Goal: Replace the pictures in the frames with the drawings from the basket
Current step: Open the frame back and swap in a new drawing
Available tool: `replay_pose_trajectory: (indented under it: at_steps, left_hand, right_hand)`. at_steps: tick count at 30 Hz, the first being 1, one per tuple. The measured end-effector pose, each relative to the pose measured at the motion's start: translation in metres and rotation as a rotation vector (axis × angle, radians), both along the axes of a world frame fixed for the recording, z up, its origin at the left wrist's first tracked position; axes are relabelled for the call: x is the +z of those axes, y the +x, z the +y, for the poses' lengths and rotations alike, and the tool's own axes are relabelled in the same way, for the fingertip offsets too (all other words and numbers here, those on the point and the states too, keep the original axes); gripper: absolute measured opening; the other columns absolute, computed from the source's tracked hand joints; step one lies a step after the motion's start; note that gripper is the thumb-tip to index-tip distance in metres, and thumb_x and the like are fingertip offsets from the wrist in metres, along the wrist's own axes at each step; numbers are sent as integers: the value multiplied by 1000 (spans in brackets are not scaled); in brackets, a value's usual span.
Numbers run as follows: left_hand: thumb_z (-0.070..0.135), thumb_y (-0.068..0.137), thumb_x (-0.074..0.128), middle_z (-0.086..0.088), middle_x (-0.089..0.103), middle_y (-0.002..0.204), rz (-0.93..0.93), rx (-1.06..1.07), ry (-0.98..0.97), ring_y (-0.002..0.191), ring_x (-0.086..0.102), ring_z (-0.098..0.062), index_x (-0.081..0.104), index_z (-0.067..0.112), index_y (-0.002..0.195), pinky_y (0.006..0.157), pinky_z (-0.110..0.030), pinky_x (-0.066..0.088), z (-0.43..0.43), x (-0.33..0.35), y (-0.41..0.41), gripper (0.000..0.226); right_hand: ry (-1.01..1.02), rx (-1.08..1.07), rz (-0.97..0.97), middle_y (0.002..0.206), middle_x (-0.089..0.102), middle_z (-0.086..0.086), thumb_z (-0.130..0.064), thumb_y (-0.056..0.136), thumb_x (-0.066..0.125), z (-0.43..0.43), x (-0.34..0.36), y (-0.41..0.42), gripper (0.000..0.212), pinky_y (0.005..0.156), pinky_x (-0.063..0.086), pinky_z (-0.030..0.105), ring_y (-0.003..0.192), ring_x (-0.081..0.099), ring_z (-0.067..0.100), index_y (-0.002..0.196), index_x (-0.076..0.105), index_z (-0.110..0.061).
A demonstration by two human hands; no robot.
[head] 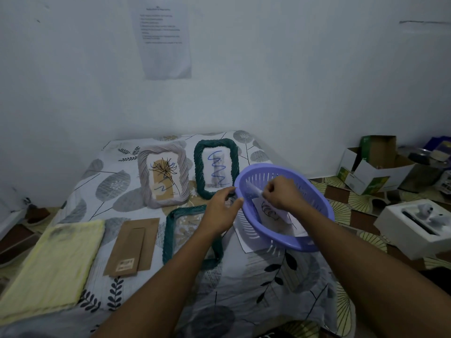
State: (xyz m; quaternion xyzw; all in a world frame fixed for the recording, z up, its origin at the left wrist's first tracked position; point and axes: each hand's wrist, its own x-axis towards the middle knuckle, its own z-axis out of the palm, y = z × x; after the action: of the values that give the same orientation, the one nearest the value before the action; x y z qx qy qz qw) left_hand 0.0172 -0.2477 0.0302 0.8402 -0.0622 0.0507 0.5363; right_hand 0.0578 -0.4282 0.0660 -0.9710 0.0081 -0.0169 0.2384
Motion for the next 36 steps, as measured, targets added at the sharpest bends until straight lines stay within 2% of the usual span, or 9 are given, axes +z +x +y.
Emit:
replay_pose_trajectory:
  at_steps: [3, 6, 9, 12, 16, 19, 23, 30, 36]
  left_hand:
    - [33, 97, 52, 0, 58, 122, 153, 57, -206, 107, 57, -20, 50, 20, 132, 89, -38, 51, 14, 10, -2, 37]
    - [31, 98, 50, -7, 64, 113, 337, 79, -514, 92, 62, -21, 54, 16, 124, 76, -35, 54, 34, 18, -5, 30]
    - [13, 93, 59, -10, 69, 101, 254, 157, -725, 82, 66, -20, 58, 12, 117, 61, -30, 54, 63, 24, -13, 24]
    - [4, 87, 65, -6, 71, 89, 115, 254, -596, 79, 67, -16, 57, 12, 117, 62, -29, 55, 96, 21, -25, 32]
    - [7, 83, 69, -6, 65, 92, -9, 304, -143, 85, 62, -19, 59, 15, 117, 77, -27, 54, 125, 0, -40, 37]
    - [17, 85, 68, 3, 63, 92, -74, 285, 201, 79, 58, -12, 64, 18, 114, 64, -9, 40, 131, -22, -47, 29]
    - [32, 90, 61, -4, 62, 104, -94, 244, 584, 100, 56, -21, 66, 20, 117, 80, -28, 42, 135, -51, -50, 30]
    - [28, 93, 53, 0, 56, 121, -181, 202, 597, 117, 40, -20, 67, 20, 118, 100, -41, 37, 141, -69, -51, 30]
    - [24, 90, 59, 3, 58, 133, -203, 201, 530, 124, 38, -20, 66, 18, 119, 103, -34, 30, 145, -76, -51, 31]
  right_hand:
    - [459, 5, -29, 75, 58, 5, -21, 92, 57, 19, 25, -7, 22, 60, 37, 28, 67, 50, 19, 70, 58, -17]
    - [904, 60, 20, 80, 62, 6, -21, 93, 58, 46, 42, -19, 17, 58, 40, 27, 68, 53, 21, 76, 62, -18]
    - [944, 54, 27, 80, 62, 8, -18, 93, 59, 73, 38, -28, 19, 58, 42, 31, 67, 53, 22, 74, 61, -17]
    - [973, 31, 64, 81, 62, 14, -5, 89, 62, 95, 15, -36, 14, 61, 50, 38, 66, 57, 26, 79, 56, -13]
    - [692, 103, 7, 76, 59, 5, -4, 85, 65, 118, -31, -47, 15, 66, 51, 33, 73, 58, 24, 96, 60, -13]
    - [417, 156, -43, 76, 59, 2, -16, 84, 69, 127, -59, -55, 23, 67, 45, 28, 73, 56, 18, 106, 63, -16]
    - [97, 247, -130, 109, 57, 4, -31, 87, 63, 125, -87, -60, 31, 86, 45, 34, 104, 51, 22, 116, 62, -19]
    - [76, 310, -217, 118, 48, 3, -32, 91, 61, 113, -101, -56, 31, 92, 42, 34, 108, 47, 22, 118, 66, -17]
    - [151, 283, -258, 110, 47, 1, -29, 91, 60, 115, -106, -53, 32, 81, 42, 30, 95, 52, 19, 119, 67, -16]
